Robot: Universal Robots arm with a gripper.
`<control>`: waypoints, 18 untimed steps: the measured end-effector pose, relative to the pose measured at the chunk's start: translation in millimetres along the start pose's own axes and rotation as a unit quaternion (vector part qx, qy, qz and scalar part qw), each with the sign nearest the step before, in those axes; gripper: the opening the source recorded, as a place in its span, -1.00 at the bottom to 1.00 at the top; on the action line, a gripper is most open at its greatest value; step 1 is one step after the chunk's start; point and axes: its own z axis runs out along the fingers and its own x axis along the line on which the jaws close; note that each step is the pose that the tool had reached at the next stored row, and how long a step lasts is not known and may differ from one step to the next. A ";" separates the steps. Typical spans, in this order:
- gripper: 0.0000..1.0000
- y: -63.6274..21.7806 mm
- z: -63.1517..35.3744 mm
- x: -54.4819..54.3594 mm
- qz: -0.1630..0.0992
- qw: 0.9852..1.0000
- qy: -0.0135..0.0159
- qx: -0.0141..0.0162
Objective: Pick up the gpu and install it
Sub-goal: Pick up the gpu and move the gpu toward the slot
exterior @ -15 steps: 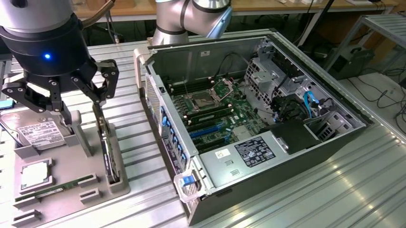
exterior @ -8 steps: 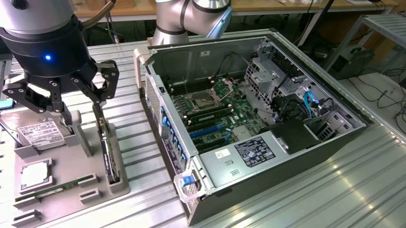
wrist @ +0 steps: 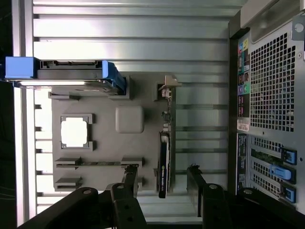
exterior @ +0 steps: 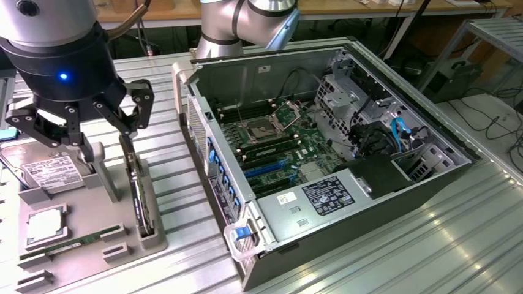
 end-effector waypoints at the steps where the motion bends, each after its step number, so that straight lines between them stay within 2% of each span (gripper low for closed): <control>1: 0.09 0.0 0.3 0.0 0.000 1.000 0.000 0.000; 18: 0.09 -0.4 9.4 0.0 0.000 1.000 0.000 0.000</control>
